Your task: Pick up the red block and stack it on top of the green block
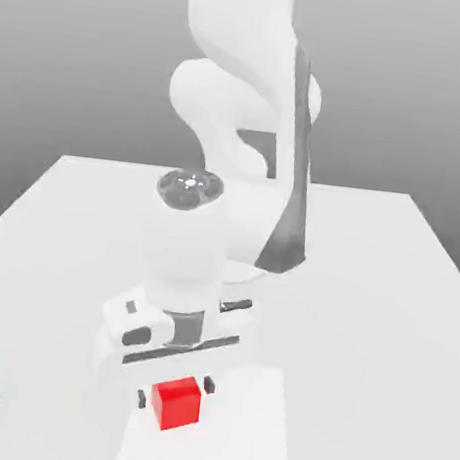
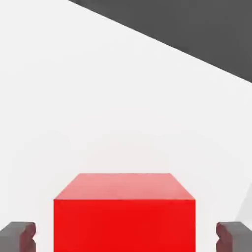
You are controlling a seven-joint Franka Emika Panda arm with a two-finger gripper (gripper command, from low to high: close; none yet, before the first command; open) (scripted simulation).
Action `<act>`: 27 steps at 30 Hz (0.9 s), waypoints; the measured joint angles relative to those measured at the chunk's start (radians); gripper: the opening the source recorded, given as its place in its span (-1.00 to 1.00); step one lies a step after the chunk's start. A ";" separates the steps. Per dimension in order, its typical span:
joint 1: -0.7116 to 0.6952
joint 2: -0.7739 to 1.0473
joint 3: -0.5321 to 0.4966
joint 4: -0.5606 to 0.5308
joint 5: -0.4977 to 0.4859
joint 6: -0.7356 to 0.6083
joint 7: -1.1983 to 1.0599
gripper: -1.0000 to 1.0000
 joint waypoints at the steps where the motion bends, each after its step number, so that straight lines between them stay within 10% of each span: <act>1: 0.000 0.000 0.000 0.000 -0.001 -0.001 0.001 -1.00; 11: -0.015 -0.188 -0.056 -0.005 -0.082 -0.183 0.079 -1.00; 24: -0.315 0.047 -0.233 0.298 0.104 -0.274 0.159 -1.00; 25: -0.325 0.072 -0.222 0.301 0.122 -0.253 0.147 1.00; 27: -0.325 0.072 -0.222 0.301 0.122 -0.253 0.147 1.00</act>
